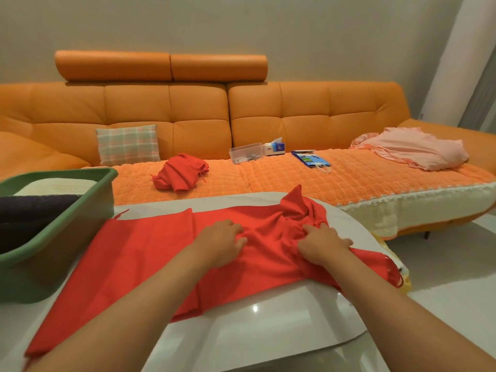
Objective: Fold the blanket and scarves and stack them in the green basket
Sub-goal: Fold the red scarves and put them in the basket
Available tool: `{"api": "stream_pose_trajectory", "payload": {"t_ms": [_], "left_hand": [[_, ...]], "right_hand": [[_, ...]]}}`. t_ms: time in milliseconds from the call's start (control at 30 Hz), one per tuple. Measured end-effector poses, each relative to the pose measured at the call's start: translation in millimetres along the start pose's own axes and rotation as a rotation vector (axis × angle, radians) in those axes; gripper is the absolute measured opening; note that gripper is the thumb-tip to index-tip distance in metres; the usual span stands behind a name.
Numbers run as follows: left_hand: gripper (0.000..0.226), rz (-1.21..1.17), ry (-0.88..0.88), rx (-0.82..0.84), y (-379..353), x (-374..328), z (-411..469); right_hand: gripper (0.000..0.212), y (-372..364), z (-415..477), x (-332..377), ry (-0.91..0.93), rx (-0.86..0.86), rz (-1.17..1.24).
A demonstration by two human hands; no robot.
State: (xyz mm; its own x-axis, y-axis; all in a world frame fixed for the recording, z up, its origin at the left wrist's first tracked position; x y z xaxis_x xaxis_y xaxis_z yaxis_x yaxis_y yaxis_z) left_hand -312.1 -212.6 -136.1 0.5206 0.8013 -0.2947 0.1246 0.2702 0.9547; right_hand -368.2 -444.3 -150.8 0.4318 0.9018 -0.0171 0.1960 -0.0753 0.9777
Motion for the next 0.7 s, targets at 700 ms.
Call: {"api": "stream_pose_trajectory", "payload": {"t_ms": [700], "left_hand": [[0.083, -0.012, 0.086, 0.162, -58, 20, 89]], "right_hand": [[0.068, 0, 92, 53, 0.335, -0.213, -0.405]]}}
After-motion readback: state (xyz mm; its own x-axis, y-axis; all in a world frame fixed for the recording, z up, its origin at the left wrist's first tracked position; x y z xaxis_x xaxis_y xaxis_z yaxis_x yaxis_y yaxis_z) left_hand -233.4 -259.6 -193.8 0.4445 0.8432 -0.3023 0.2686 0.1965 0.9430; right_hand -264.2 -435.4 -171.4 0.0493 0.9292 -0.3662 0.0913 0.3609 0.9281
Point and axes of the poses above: each hand's wrist, its own z-axis towards the middle knuckle, its own y-axis out of the back of the hand, x = y × z, the point moved 5 cm from there along z, towards the middle knuckle, and after that the axes turned 11 degrees about -z, right-handed, at the moved point
